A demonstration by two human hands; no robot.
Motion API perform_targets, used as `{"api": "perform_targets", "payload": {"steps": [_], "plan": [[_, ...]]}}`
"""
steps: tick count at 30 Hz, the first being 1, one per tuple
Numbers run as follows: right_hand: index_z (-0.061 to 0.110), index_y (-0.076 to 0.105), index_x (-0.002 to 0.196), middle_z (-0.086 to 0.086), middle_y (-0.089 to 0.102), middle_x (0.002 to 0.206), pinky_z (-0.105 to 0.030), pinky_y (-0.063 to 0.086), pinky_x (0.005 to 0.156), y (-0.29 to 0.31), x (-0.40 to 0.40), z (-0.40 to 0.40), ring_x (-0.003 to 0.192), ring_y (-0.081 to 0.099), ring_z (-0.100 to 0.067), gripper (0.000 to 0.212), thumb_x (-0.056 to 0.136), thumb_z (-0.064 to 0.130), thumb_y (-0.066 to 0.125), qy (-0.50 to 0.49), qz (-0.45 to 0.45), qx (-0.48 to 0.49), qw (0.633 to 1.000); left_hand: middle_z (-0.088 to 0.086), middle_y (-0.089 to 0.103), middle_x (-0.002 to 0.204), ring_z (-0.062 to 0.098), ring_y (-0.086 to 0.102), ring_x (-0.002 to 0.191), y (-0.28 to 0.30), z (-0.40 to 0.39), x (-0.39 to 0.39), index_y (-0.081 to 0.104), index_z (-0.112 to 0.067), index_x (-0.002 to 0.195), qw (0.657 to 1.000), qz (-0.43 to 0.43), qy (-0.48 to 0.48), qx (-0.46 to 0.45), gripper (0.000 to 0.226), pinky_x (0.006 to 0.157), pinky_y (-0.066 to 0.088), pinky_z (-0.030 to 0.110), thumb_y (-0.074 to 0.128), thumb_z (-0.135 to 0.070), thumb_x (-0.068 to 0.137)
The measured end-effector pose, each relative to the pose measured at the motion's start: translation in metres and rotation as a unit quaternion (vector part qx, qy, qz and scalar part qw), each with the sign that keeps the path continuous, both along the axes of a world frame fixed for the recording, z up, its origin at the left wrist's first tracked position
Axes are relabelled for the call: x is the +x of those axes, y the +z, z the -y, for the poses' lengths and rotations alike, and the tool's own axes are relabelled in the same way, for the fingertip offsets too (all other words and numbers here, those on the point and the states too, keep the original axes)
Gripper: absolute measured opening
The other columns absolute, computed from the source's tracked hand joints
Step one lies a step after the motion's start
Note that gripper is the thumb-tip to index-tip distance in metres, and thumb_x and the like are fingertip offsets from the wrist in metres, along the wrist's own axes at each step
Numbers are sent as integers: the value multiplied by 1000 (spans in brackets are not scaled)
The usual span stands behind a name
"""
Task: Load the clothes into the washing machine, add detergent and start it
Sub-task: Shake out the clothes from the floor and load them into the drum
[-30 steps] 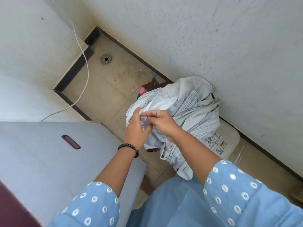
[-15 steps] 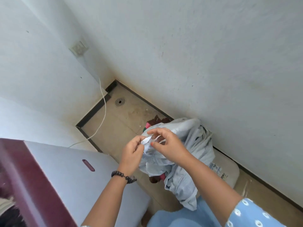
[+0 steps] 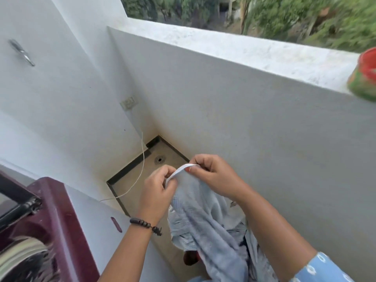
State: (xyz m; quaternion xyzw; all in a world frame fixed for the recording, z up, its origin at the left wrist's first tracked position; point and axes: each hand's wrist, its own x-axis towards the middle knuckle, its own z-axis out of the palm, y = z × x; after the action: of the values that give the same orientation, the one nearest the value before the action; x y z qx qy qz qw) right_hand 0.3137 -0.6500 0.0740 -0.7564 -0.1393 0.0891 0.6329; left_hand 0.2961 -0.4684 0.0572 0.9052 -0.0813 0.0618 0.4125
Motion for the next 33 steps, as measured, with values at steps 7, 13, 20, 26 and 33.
{"api": "perform_targets", "payload": {"steps": [7, 13, 20, 26, 33], "plan": [[-4, 56, 71, -7, 37, 61, -23, 23, 49, 85, -12, 11, 55, 32, -15, 32, 93, 18, 61, -8, 109, 101, 989, -6, 59, 70, 12, 55, 61, -22, -30, -6, 60, -25, 76, 990, 7, 135, 43, 19, 50, 36, 21, 60, -15, 93], [19, 66, 74, -12, 45, 70, -46, 16, 53, 122, -12, 41, 63, 36, -26, 16, 89, 20, 63, -130, 124, 245, 953, -2, 64, 71, 16, 60, 66, -59, -84, -21, 61, -25, 76, 965, -143, 204, 76, 24, 57, 47, 30, 53, -21, 98], [22, 65, 102, 6, 63, 90, -34, 49, 74, 107, -5, 37, 81, 57, -10, 31, 81, 43, 74, -88, 133, -211, 964, -10, 51, 60, 3, 46, 57, 27, -49, -3, 59, -3, 72, 987, -44, 105, -112, 42, 55, 35, 17, 52, -35, 99], [26, 53, 132, 9, 64, 120, -29, 48, 93, 88, -12, -16, 110, 59, -5, 61, 78, 34, 80, 68, 110, -151, 980, -6, 74, 75, 12, 68, 70, 124, 4, 1, 75, -24, 85, 990, 76, -89, -74, 11, 64, 54, 28, 74, -35, 83], [12, 60, 75, -12, 54, 61, -38, 37, 51, 111, -7, -1, 56, 46, -15, 22, 93, 24, 58, -10, 160, -56, 985, -1, 66, 69, 7, 44, 50, 102, -7, -3, 65, -23, 97, 987, 25, -105, -122, 43, 49, 41, 21, 79, -51, 68]]}}
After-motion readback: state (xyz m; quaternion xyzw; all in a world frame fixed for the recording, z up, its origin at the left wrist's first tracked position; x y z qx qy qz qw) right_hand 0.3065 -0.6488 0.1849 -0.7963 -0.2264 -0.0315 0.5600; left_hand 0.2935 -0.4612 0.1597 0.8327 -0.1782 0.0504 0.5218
